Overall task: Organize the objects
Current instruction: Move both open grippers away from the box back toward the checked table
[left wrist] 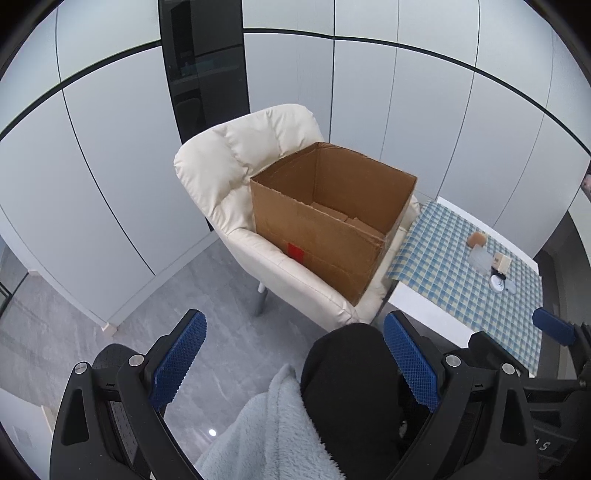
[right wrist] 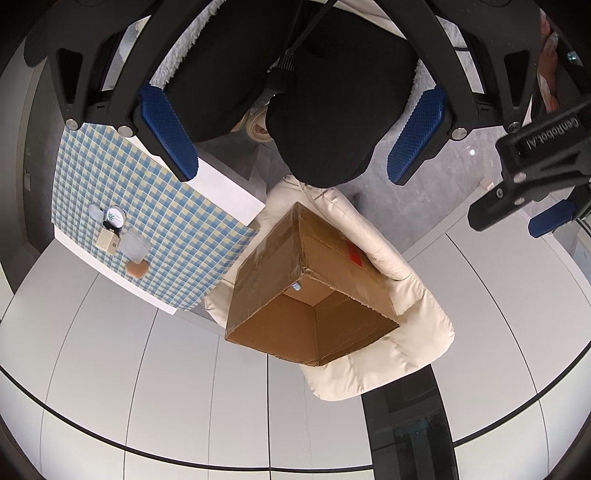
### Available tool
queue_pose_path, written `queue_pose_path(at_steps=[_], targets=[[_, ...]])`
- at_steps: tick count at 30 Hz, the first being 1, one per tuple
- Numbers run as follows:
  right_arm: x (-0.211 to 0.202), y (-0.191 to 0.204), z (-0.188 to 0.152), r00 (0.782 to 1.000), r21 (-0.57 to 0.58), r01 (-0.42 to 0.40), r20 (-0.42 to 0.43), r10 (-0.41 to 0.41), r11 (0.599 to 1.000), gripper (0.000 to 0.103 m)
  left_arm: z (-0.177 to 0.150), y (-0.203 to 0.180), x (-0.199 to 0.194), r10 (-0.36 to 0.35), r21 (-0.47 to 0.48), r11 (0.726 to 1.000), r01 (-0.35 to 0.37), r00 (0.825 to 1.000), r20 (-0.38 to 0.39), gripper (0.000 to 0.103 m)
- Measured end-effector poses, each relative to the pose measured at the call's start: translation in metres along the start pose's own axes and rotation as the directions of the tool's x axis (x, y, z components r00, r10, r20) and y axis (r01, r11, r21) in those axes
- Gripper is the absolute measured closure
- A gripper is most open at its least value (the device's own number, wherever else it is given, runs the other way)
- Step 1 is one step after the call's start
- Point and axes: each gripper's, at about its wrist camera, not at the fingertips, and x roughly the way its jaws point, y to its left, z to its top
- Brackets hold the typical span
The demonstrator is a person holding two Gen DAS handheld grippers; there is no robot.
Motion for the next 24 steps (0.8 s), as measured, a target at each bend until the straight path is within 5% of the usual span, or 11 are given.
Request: queue_pose_path(at_steps=[24], targets=[[-0.009, -0.005, -0.007, 1.0, 0.012, 0.023, 0.009, -0.023, 1.0, 0.0, 0.001, -0.012, -0.011, -0.001, 0.047, 0.999, 0.0, 1.0, 0.017, 0.006]])
